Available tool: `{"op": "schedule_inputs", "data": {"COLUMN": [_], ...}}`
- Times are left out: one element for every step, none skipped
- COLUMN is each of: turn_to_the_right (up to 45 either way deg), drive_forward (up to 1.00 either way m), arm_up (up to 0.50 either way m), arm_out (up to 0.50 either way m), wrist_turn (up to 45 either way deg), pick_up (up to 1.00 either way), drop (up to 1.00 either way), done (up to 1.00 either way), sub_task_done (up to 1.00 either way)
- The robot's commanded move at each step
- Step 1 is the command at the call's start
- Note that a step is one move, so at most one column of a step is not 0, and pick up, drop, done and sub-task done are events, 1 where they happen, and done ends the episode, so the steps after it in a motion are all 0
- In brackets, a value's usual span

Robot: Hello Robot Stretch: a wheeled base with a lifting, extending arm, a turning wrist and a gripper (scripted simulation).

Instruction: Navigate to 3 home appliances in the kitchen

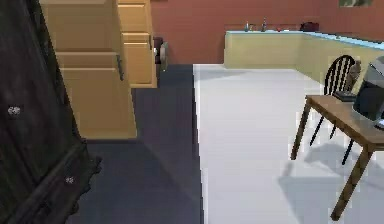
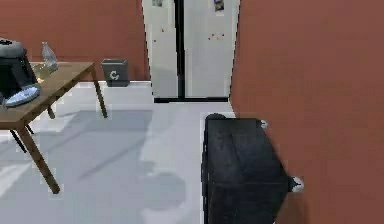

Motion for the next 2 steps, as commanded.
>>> {"op": "schedule_inputs", "data": {"turn_to_the_right": [45.0, 6.0], "drive_forward": [0.0, 0.0], "arm_up": [0.0, 0.0], "arm_out": [0.0, 0.0], "wrist_turn": [0.0, 0.0], "pick_up": [0.0, 0.0], "drop": [0.0, 0.0], "done": [0.0, 0.0], "sub_task_done": [0.0, 0.0]}}
